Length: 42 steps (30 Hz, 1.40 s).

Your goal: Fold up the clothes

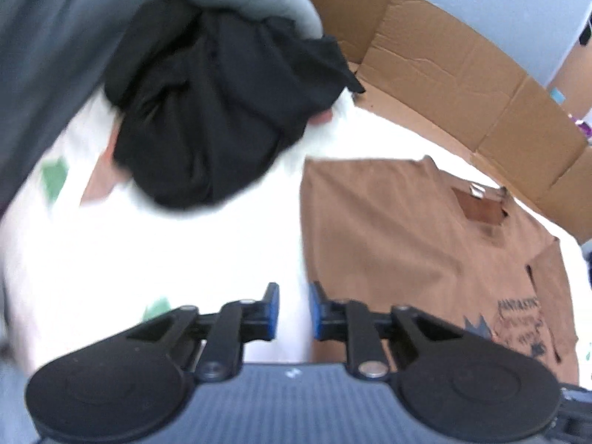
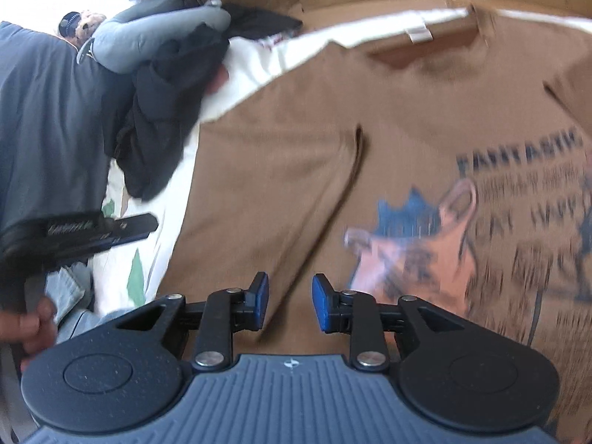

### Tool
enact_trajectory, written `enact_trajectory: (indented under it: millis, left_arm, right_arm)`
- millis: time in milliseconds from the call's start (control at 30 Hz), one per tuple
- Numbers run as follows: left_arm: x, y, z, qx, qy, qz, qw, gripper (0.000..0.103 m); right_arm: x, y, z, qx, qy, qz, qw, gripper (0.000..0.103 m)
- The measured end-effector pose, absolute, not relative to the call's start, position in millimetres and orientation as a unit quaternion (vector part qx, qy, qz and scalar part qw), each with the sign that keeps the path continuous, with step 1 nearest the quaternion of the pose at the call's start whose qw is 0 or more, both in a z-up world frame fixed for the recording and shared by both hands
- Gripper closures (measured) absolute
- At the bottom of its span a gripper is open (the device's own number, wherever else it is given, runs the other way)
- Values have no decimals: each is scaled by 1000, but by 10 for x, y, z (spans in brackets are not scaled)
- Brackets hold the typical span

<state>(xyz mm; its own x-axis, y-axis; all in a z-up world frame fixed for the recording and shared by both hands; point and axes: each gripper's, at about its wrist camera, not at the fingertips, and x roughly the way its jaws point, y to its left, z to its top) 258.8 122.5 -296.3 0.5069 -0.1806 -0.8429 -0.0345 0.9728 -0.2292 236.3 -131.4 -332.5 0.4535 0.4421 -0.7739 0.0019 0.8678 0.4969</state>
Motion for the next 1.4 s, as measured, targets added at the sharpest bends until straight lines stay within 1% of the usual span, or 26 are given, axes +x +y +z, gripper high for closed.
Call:
enact_trajectory:
  millis: [67, 133, 167, 200, 233, 433, 533, 633, 767, 800, 867, 933, 1033, 1167, 1400]
  left_arm:
    - [2702, 1326, -3081, -120, 489, -42, 863, 87]
    - [2497, 1361, -3029, -132, 485, -39, 864, 87]
    - [2435, 1341, -3035, -136, 483, -39, 864, 87]
    - [2374, 1329, -3023, -139, 482, -39, 864, 87]
    - [2329, 1315, -3016, -142, 480, -37, 865, 87]
    - [2043, 1269, -2943, -193, 464, -23, 864, 89]
    - [1939, 1255, -2935, -237, 458, -33, 856, 87]
    - [1895, 1255, -3016, -279, 456, -46, 844, 79]
    - [1941, 1156, -3082, -298, 450, -68, 839, 66]
    - [1969, 1119, -3109, -306, 448, -76, 836, 64]
    - [2059, 1033, -3176, -318, 448, -85, 831, 54]
    - [2102, 990, -3243, -328, 451, -89, 825, 50]
    - [2137, 949, -3352, -349, 454, -91, 815, 46]
    - [2105, 946, -3502, -381, 448, -86, 804, 46]
    - [2160, 894, -3645, -415, 417, -107, 801, 49]
  right_arm:
    - [2257, -1289, -3337, 221, 510, 134, 820, 74]
    - [2160, -1241, -3337, 224, 513, 138, 817, 68]
    - [2111, -1216, -3336, 224, 514, 140, 816, 56]
    - [2063, -1172, -3331, 221, 511, 145, 818, 50]
    - [2041, -1120, -3333, 216, 511, 150, 819, 50]
    - [2002, -994, -3322, 174, 495, 144, 839, 49]
    - [2004, -974, -3310, 152, 483, 133, 852, 49]
    - [2006, -955, -3298, 129, 471, 121, 864, 49]
    - [1997, -968, -3277, 108, 458, 106, 876, 49]
    - [1988, -998, -3269, 110, 457, 102, 877, 49]
    - [1970, -1058, -3253, 114, 456, 95, 878, 49]
    - [1951, -1117, -3238, 117, 455, 87, 878, 49]
    - [1901, -1174, -3270, 123, 463, 84, 874, 49]
    - [1851, -1214, -3297, 137, 467, 88, 869, 49]
    - [1855, -1316, -3308, 206, 469, 112, 852, 50]
